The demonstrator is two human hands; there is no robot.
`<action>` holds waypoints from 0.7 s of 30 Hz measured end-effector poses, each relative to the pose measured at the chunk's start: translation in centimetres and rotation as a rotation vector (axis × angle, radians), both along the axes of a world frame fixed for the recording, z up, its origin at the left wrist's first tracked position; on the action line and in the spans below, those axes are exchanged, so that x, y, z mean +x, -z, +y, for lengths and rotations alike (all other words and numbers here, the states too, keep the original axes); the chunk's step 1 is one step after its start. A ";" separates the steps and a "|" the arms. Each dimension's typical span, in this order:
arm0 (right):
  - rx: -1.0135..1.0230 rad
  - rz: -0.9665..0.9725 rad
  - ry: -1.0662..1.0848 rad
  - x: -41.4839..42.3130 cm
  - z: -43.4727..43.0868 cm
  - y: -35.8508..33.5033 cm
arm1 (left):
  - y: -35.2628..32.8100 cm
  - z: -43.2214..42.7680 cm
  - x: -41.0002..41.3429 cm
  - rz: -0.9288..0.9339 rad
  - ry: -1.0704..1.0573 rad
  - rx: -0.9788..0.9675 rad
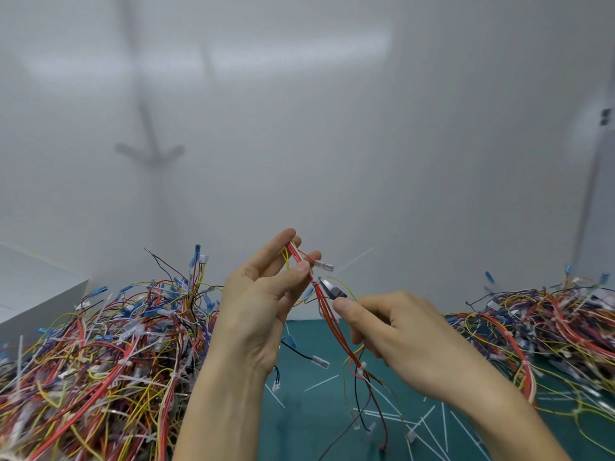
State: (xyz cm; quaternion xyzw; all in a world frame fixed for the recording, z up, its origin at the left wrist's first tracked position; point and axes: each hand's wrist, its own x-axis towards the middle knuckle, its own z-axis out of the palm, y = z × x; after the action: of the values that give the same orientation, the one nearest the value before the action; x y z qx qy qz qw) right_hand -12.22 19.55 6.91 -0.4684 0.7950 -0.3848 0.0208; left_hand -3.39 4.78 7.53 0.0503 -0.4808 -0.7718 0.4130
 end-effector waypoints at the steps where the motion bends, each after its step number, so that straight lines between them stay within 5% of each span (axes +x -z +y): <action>1: 0.001 0.004 -0.002 0.0 0.0 0.0 | 0.0 0.0 0.0 -0.001 0.000 -0.001; 21: -0.009 0.011 0.028 -0.2 0.0 0.0 | 0.0 0.0 0.1 -0.007 0.003 0.000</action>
State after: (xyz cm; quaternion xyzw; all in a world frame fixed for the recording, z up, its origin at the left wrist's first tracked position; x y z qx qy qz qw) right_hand -12.43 19.57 6.90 -0.4595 0.7998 -0.3862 0.0089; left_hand -3.33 4.79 7.57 0.0522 -0.4823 -0.7724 0.4100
